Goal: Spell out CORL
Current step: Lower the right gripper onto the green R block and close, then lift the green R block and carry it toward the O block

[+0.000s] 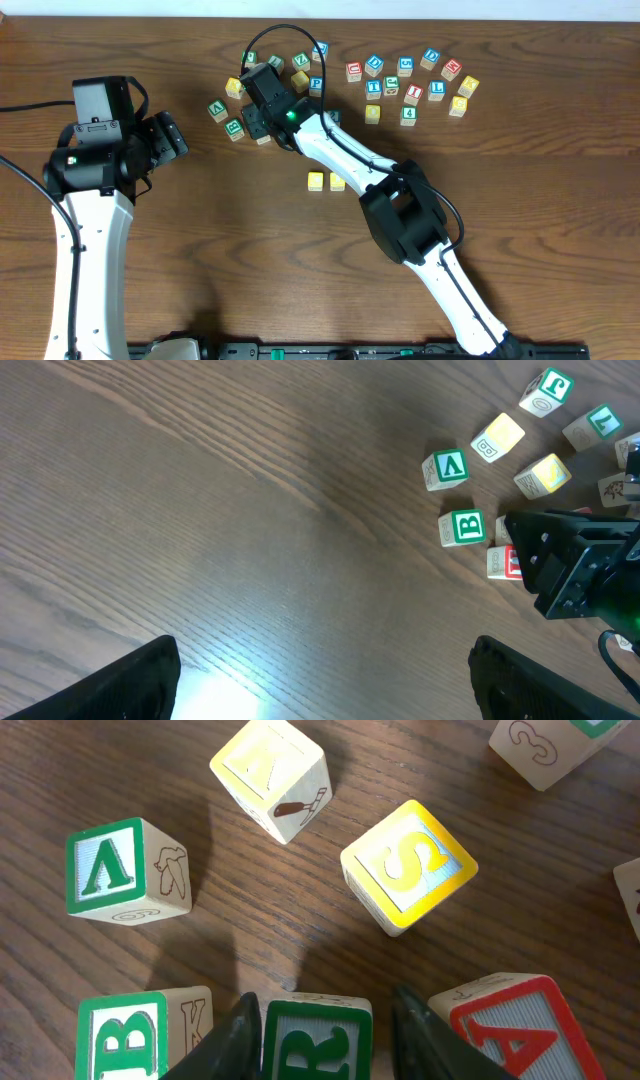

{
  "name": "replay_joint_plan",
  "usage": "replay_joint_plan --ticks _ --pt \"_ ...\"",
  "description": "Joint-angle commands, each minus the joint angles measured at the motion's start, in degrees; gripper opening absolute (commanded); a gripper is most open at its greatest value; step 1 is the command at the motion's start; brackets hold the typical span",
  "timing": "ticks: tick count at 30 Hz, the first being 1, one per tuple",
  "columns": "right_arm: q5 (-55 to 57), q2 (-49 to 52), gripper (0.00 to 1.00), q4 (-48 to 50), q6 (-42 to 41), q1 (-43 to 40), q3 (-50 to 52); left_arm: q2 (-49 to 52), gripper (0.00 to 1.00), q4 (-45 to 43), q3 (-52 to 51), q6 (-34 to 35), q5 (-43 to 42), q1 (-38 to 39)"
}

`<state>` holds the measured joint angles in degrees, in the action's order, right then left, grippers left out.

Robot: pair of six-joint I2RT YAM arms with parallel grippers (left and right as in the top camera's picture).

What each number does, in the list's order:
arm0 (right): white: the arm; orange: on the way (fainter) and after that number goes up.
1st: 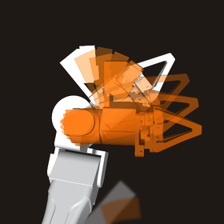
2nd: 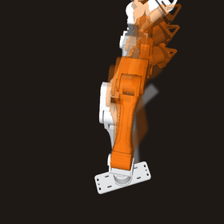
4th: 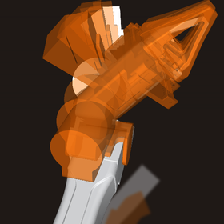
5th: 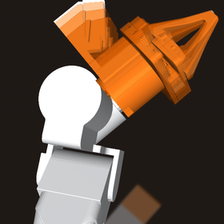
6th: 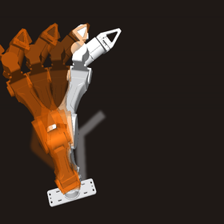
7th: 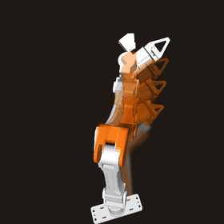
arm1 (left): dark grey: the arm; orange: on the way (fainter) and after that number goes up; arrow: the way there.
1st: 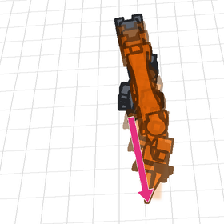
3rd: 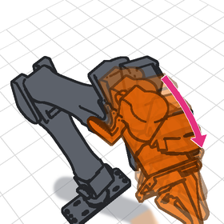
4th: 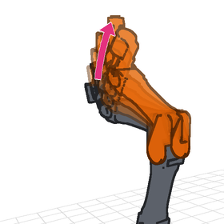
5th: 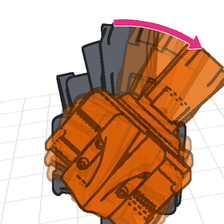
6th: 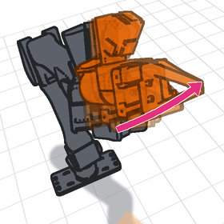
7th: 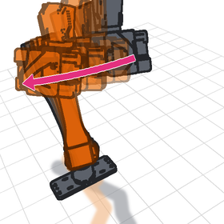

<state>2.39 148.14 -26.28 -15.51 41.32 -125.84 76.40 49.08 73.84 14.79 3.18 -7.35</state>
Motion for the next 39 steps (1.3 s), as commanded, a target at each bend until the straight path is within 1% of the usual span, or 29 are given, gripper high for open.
replay_joint_plan --ticks 1,5,13,22,32,36,39 --pt "0.7 0.7 0.33 0.2 -0.3 -0.1 -0.6 -0.4 0.91 0.1 0.3 0.1 0.5 -0.1" --pt "0.7 0.7 0.3 0.1 -0.3 -0.1 -0.7 -0.4 0.91 0.1 0.3 0.1 0.5 -0.1" --pt "0.7 0.1 0.29 -1.0 -0.3 -0.3 -0.8 -0.4 0.91 0.2 0.3 0.0 0.5 -0.1" --pt "0.7 -4.7 0.26 -4.5 -0.3 -1.3 -0.8 -0.4 0.91 0.2 0.3 0.1 0.5 -0.1" --pt "0.7 -12.8 0.26 -13.3 -0.4 -1.5 -0.8 -0.4 0.91 0.2 0.3 0.1 0.5 -0.1" --pt "0.7 -17.6 0.23 -20.9 -1.2 -2.7 -0.8 -0.4 0.91 0.8 0.3 0.0 0.5 -0.1" --pt "0.7 -21.2 0.23 -25.7 -1.4 -4.0 -0.8 -0.4 0.91 0.9 0.3 0.1 0.5 -0.1"
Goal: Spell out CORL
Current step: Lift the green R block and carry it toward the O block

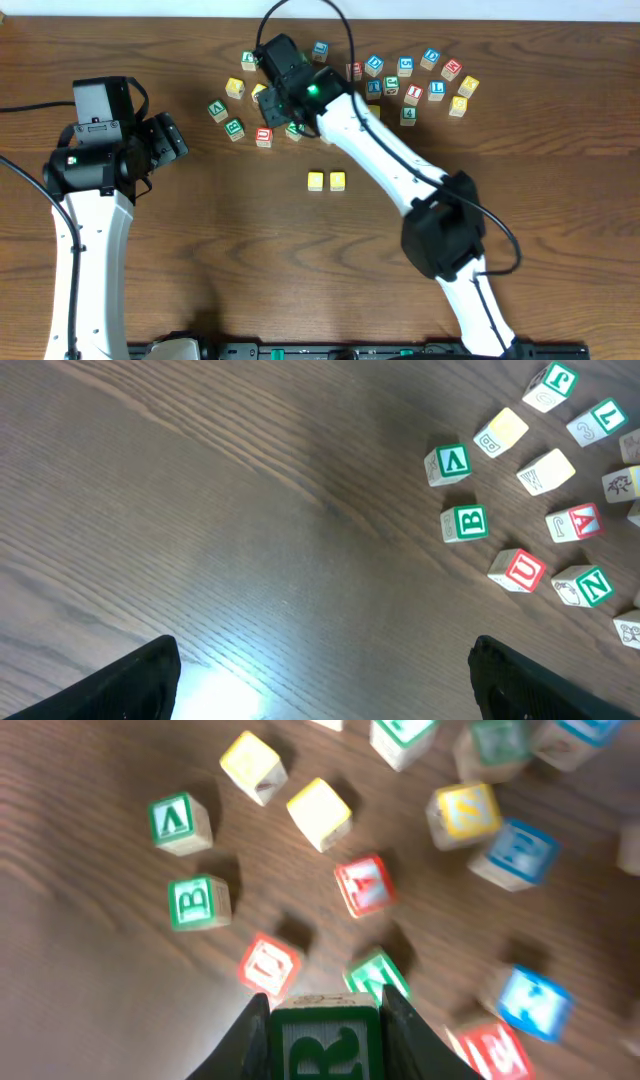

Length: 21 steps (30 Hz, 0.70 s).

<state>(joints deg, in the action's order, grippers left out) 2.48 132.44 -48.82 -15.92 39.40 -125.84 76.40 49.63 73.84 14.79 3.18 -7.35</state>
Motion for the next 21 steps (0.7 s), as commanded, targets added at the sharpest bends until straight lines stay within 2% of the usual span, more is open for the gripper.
replay_joint_plan --ticks 1,5,6,13,17,21 --pt "0.6 -6.9 0.23 -5.2 -1.6 -2.6 -0.8 -0.4 0.91 0.4 0.3 0.1 0.5 -0.1" --pt "0.6 -12.8 0.23 -15.2 -2.3 -6.1 -0.8 -0.4 0.91 0.4 0.3 0.1 0.5 -0.1" --pt "0.6 -15.3 0.23 -21.8 -2.5 -8.2 -0.8 -0.4 0.91 0.4 0.3 0.0 0.5 -0.1" --pt "0.6 -16.4 0.2 -37.5 -5.6 -12.3 -0.2 -0.4 0.91 0.4 0.3 0.1 0.5 -0.1" --pt "0.9 -16.4 0.2 -37.6 -6.3 -12.7 4.5 -0.4 0.91 0.4 0.3 0.1 0.5 -0.1" --pt "1.0 -16.4 0.23 -31.8 -8.6 -12.7 13.6 -0.4 0.91 0.4 0.3 0.1 0.5 -0.1"
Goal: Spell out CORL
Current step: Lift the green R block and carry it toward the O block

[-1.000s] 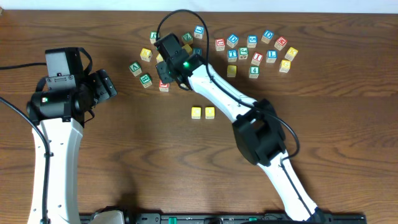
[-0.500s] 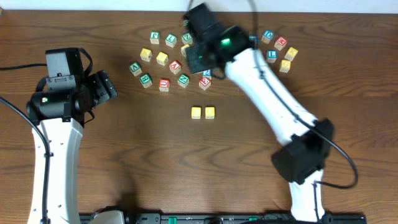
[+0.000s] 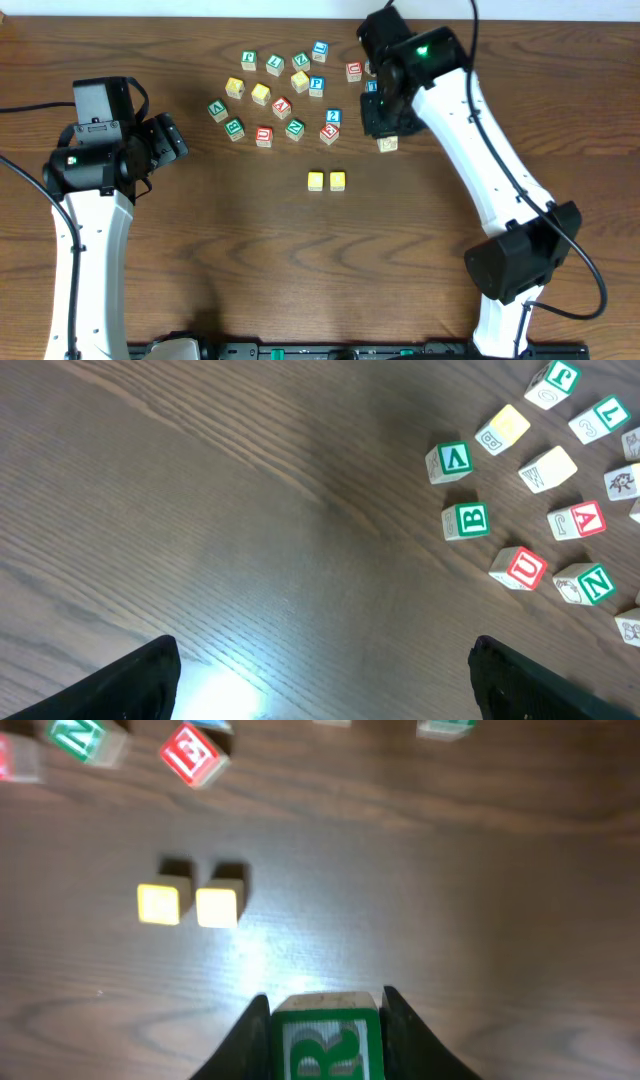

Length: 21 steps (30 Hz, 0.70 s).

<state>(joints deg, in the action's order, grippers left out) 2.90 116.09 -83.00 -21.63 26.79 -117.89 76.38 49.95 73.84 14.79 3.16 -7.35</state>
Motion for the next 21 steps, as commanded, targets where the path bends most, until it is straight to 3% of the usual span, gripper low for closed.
replay_joint_plan --ticks 1,8,21 --pt "0.6 0.0 0.23 3.9 -3.4 -0.1 7.8 -0.4 0.91 0.1 0.3 0.1 0.5 -0.1" --pt "0.6 0.0 0.23 19.2 -10.5 -0.1 24.3 -0.4 0.91 0.1 0.3 0.1 0.5 -0.1" --pt "-1.1 0.1 0.24 30.6 -24.1 -0.2 35.4 -0.4 0.91 0.1 0.3 0.1 0.5 -0.1"
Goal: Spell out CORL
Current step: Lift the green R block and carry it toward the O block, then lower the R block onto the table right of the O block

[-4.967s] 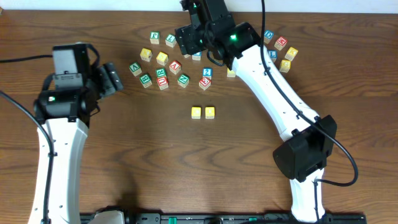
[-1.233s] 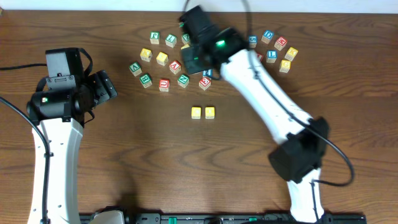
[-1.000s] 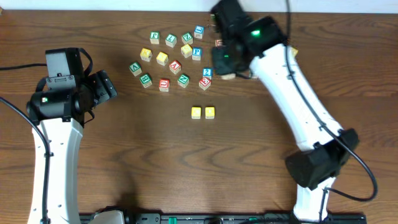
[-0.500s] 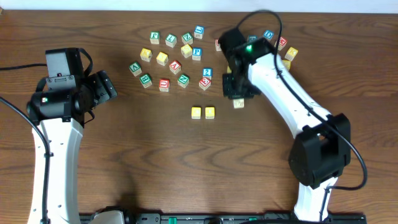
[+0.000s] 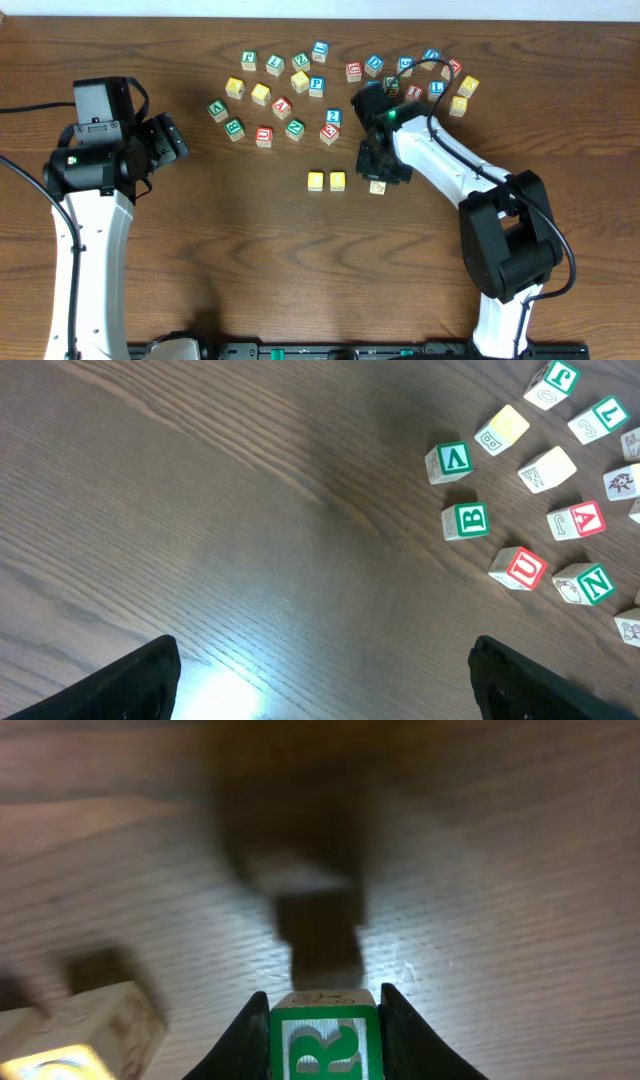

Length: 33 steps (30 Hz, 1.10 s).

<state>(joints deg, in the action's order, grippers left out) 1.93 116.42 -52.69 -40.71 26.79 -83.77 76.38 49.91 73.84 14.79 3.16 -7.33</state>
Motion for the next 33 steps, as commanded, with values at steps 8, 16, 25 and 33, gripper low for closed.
replay_joint_plan --ticks 8,16,25,33 --pt "-0.2 -0.3 0.34 0.9 -5.1 -0.2 1.2 -0.4 0.91 0.1 0.3 0.3 0.5 -0.2" --pt "-0.2 -0.3 0.38 3.7 -5.1 -0.2 1.2 -0.4 0.91 0.2 0.3 0.3 0.5 -0.2" --pt "-0.2 -0.7 0.68 3.0 20.3 -0.6 -3.2 -0.4 0.91 0.1 0.3 0.3 0.5 -0.2" --pt "-7.1 -0.7 0.79 -7.5 52.9 -1.8 -8.6 -0.4 0.91 0.2 0.3 0.3 0.5 -0.2"
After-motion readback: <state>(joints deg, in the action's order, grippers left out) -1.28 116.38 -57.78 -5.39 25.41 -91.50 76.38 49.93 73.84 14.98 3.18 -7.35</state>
